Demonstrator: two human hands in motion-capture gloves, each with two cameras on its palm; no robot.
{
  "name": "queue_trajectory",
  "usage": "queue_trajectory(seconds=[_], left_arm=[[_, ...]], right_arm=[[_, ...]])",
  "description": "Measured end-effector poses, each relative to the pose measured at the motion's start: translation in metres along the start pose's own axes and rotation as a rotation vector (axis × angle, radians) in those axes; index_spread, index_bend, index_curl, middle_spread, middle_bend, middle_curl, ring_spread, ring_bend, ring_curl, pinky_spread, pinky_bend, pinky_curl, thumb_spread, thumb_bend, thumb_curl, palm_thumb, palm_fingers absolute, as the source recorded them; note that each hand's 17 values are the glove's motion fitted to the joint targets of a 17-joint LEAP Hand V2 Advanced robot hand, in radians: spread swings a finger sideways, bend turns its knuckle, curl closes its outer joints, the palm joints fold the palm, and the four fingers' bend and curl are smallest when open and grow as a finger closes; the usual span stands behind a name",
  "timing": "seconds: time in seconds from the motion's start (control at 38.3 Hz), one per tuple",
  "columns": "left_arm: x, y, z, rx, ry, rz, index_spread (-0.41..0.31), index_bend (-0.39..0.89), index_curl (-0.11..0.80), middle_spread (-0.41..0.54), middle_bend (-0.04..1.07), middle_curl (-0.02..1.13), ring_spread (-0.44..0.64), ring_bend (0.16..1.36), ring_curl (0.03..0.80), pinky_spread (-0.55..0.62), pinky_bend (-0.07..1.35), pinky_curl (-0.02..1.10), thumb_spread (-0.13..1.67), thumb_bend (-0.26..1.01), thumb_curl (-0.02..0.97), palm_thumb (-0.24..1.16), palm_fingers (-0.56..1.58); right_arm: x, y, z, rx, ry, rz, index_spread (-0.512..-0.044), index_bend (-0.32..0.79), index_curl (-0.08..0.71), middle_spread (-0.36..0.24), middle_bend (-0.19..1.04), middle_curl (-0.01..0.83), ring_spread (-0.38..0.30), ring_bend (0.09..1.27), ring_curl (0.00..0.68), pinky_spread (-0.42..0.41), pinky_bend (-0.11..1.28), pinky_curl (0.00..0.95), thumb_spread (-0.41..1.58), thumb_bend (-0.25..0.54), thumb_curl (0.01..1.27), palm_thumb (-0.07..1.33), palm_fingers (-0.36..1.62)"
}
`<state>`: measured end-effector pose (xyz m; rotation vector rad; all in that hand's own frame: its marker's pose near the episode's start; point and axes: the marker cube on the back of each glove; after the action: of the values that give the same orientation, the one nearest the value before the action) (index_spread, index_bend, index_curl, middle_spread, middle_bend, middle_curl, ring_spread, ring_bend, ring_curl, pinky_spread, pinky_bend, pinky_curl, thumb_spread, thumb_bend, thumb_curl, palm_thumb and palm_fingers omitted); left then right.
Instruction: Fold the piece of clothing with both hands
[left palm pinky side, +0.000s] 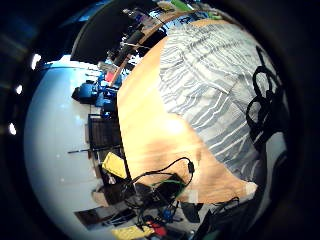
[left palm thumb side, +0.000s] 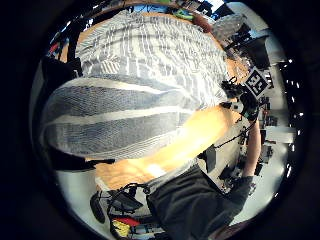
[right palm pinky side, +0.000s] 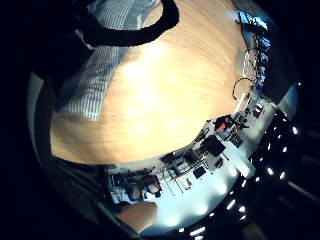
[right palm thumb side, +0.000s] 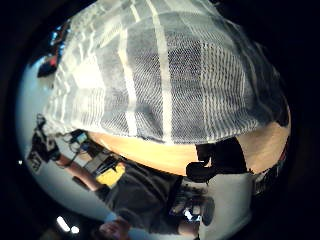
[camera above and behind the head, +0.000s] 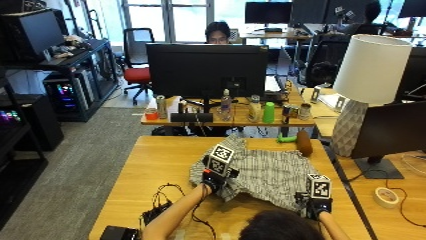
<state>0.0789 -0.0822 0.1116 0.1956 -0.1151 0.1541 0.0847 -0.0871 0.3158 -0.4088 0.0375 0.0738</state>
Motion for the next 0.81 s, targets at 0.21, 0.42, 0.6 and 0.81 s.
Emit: queue_trajectory(seconds=[0.21,0.42,0.6,0.81], left_arm=[[-0.001,0.007,0.002,-0.068,0.006,-0.018,-0.279,0.16,0.436,-0.301,0.28,0.5,-0.36,0.5,0.418,-0.5,0.62,0.37,0.65,-0.02,0.646,0.95,1.23],[-0.003,0.007,0.003,-0.068,0.012,-0.015,-0.279,0.16,0.439,-0.296,0.27,0.51,-0.36,0.49,0.425,-0.5,0.62,0.38,0.63,-0.02,0.675,0.96,1.24],[-0.001,0.018,-0.004,-0.077,0.039,-0.007,-0.275,0.16,0.441,-0.296,0.26,0.51,-0.36,0.49,0.43,-0.5,0.61,0.38,0.62,-0.02,0.695,0.96,1.24],[-0.006,0.02,0.009,-0.14,0.101,-0.005,-0.273,0.16,0.442,-0.298,0.26,0.52,-0.36,0.48,0.434,-0.5,0.61,0.38,0.61,-0.02,0.713,0.96,1.24]], right_arm=[[0.002,-0.009,-0.003,0.083,-0.043,0.016,-0.352,0.09,0.16,-0.07,0.26,0.398,-0.057,0.56,0.357,0.121,0.65,0.344,1.08,-0.009,0.33,0.86,0.5],[-0.004,0.003,-0.015,0.177,-0.051,0.0,-0.314,0.15,0.193,-0.106,0.36,0.431,-0.127,0.59,0.365,0.023,0.55,0.316,1.11,0.046,0.36,1.0,0.81],[0.004,-0.017,-0.01,0.166,-0.044,0.003,-0.278,0.19,0.257,-0.129,0.37,0.446,-0.173,0.58,0.376,-0.108,0.47,0.308,1.13,0.091,0.39,1.12,1.12],[-0.012,0.028,-0.02,0.085,-0.049,-0.023,-0.258,0.14,0.305,-0.146,0.37,0.476,-0.201,0.6,0.425,-0.232,0.5,0.355,1.08,0.069,0.45,1.13,1.17]])
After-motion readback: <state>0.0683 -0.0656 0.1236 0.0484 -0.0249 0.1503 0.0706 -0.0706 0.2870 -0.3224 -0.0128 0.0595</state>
